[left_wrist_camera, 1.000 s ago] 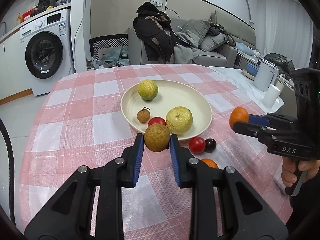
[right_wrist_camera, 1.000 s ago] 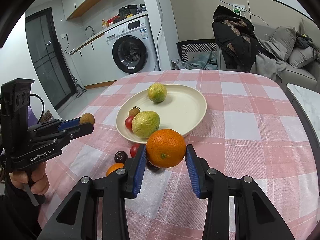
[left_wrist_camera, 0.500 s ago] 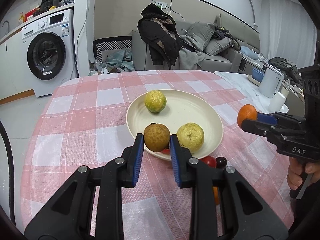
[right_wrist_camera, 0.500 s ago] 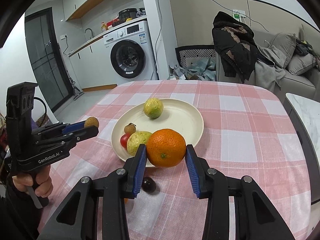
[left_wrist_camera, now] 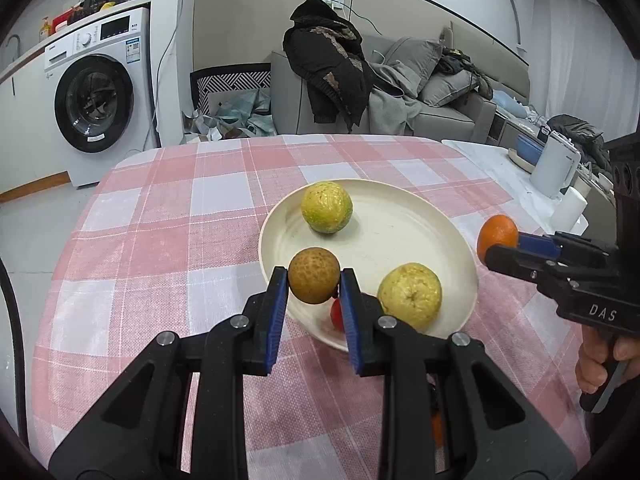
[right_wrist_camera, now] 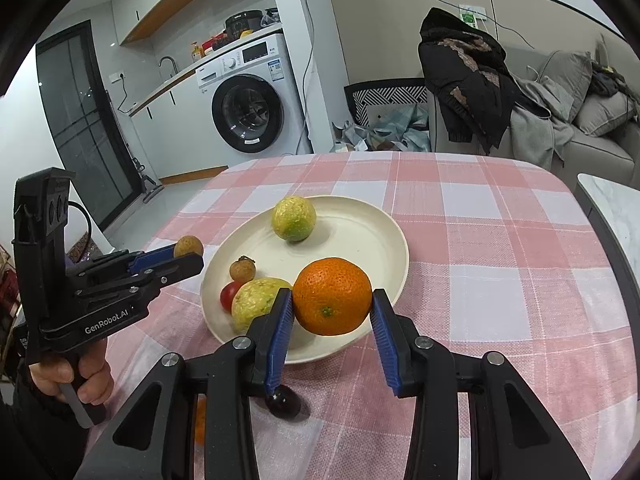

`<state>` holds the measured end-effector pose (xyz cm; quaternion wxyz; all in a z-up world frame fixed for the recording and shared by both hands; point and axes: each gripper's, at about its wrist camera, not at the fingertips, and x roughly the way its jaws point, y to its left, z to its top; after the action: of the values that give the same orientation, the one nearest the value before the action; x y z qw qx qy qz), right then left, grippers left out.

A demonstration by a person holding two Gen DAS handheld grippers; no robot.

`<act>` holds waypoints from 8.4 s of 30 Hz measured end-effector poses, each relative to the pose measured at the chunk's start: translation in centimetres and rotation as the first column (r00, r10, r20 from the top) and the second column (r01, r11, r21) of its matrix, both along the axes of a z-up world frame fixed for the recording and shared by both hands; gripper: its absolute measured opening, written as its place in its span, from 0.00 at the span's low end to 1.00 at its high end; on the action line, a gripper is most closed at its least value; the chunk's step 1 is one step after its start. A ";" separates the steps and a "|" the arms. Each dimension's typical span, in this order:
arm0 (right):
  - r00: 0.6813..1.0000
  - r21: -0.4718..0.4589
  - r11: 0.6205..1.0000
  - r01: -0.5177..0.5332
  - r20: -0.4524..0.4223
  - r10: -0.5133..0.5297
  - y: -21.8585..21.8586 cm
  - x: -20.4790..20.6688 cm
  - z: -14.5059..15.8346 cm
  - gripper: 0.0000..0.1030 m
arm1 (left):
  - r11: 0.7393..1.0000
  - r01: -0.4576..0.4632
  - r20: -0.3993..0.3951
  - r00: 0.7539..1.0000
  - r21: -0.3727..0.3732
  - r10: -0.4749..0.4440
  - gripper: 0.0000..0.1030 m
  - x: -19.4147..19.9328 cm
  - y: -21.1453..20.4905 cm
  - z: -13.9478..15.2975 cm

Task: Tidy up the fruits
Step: 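Carry the orange and brown fruit over the cream plate and open both tools, then withdraw both open tools from the plate toward the remaining fruits, then close the right tool on the second orange while the left tool closes on a dark plum, then carry the orange and dark plum onto the cream plate and open both tools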

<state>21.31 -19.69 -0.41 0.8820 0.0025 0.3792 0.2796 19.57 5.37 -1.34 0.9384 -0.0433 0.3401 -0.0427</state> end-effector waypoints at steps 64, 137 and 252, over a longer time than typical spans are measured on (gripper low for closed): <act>1.000 -0.109 0.994 -0.004 0.012 0.005 -1.3 -5.5 -0.3 1.00 | 0.999 -0.013 -0.025 1.000 0.045 0.014 0.99 -9.2 -2.1 -0.2; 0.973 -0.095 0.971 -0.218 -0.097 0.209 3.5 -8.5 -3.1 0.39 | 1.000 0.026 -0.131 0.991 -0.016 -0.028 0.99 -7.8 -2.1 -2.3; 0.997 -0.016 1.000 -0.010 -0.070 0.009 1.1 1.1 -1.8 0.51 | 0.998 0.052 -0.077 0.996 -0.023 -0.054 0.21 5.7 -3.4 -1.2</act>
<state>22.43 -18.56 -2.18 0.8668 0.0033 0.4122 0.2807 25.26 1.95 -2.57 0.9227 -0.0456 0.3766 -0.0694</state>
